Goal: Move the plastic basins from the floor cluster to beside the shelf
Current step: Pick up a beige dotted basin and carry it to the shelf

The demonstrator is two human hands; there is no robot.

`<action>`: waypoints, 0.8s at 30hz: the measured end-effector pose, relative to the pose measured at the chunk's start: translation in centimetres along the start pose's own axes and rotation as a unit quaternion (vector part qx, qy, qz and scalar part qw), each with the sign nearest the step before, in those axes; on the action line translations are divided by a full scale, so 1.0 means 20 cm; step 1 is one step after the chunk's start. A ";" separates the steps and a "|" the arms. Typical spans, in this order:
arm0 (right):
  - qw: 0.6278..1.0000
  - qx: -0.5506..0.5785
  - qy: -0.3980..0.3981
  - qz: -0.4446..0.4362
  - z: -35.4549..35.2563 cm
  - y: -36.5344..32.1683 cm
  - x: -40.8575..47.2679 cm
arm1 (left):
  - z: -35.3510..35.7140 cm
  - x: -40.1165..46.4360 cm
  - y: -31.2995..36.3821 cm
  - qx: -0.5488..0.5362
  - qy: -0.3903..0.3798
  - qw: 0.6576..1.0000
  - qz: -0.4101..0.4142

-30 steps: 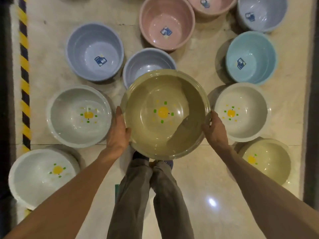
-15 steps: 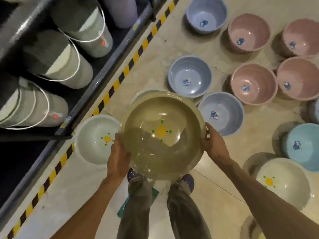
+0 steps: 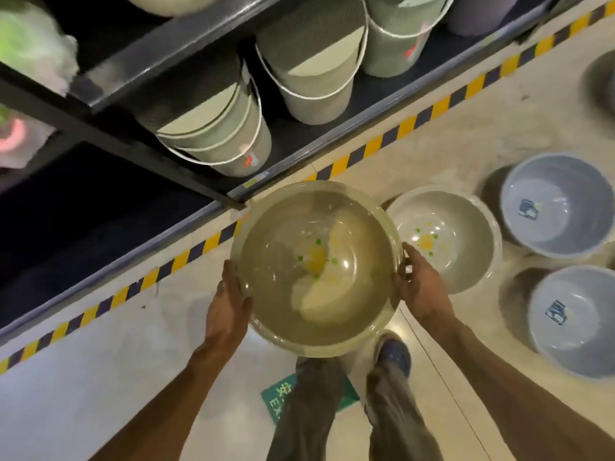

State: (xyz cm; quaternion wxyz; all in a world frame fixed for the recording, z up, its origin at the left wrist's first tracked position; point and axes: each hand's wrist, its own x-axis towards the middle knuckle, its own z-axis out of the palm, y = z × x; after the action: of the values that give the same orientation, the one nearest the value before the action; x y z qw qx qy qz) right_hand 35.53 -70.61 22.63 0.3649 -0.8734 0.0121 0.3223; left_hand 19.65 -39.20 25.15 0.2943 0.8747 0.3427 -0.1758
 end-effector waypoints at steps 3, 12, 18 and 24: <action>1.000 -0.020 -0.013 -0.003 0.16 -0.01 0.21 | 0.08 0.17 -0.18 -0.008 -0.008 0.998 -0.064; 0.987 -0.156 -0.024 -0.020 0.48 0.06 0.75 | 0.50 0.53 -0.41 -0.047 0.036 0.994 -0.095; 0.983 -0.181 -0.015 0.007 0.66 0.19 0.93 | 0.69 0.67 -0.47 -0.060 0.023 0.987 -0.146; 0.980 -0.199 0.003 0.009 0.74 0.28 1.02 | 0.80 0.78 -0.52 -0.044 0.019 0.990 -0.129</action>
State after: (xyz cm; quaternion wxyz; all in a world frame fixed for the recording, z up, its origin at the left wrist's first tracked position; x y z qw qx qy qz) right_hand 42.12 -60.79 -0.26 0.1805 -0.9295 -0.0436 0.3185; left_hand 21.62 -35.44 0.76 0.3009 0.8124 0.4657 -0.1806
